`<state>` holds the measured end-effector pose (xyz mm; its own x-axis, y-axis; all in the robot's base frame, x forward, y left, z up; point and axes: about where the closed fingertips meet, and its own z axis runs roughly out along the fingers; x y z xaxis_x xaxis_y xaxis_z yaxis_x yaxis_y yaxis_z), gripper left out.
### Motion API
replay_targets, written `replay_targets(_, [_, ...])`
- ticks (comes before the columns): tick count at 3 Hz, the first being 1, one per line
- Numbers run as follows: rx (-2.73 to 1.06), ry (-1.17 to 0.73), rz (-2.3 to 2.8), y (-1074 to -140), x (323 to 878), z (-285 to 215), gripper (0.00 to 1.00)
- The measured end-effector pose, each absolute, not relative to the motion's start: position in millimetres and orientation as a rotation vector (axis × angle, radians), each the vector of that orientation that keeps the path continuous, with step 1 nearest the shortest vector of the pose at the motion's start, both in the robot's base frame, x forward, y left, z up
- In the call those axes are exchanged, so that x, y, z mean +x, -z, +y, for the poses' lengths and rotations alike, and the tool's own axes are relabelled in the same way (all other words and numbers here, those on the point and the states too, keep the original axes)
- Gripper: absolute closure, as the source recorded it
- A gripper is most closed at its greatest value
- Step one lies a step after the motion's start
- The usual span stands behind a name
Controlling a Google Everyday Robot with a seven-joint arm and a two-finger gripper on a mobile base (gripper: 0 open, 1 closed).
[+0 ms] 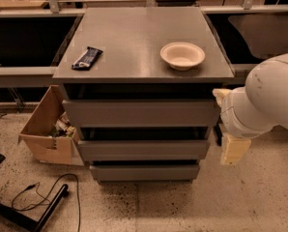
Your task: Close top drawer
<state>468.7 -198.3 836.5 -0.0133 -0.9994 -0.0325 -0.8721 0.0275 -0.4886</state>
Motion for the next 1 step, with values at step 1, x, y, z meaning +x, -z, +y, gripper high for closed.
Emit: replay_targets(1, [-1.903,0.475,1.945,-836.5,468.7,-198.3,0.00])
